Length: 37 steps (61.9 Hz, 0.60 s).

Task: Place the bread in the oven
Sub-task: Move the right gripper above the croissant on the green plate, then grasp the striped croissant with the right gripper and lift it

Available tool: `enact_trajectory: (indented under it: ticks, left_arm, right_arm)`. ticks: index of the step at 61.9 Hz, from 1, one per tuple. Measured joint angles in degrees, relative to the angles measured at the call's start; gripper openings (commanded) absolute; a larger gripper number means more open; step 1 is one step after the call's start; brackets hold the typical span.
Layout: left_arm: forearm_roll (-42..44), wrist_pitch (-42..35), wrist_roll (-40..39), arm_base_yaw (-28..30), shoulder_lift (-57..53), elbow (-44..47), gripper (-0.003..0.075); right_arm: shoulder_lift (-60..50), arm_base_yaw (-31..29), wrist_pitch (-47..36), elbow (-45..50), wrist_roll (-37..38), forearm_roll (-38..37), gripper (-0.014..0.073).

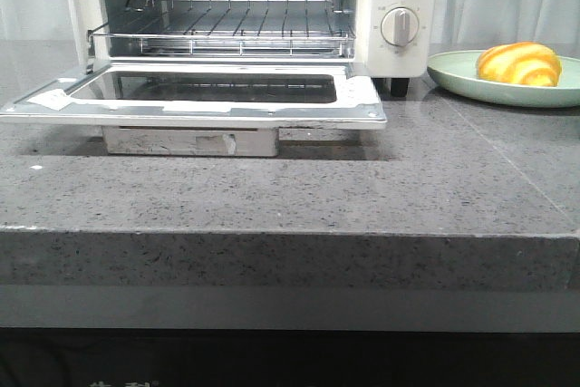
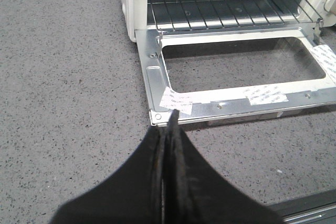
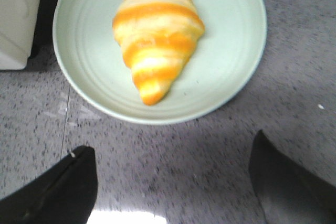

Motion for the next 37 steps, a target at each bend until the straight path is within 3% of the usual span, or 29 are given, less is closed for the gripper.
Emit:
enact_trajectory:
  ticks: [37]
  left_arm:
    - [0.0, 0.0, 0.0, 0.0, 0.0, 0.0, -0.0018]
  right_arm:
    - [25.8, 2.0, 8.1, -22.1, -0.2, 0.6, 0.0604]
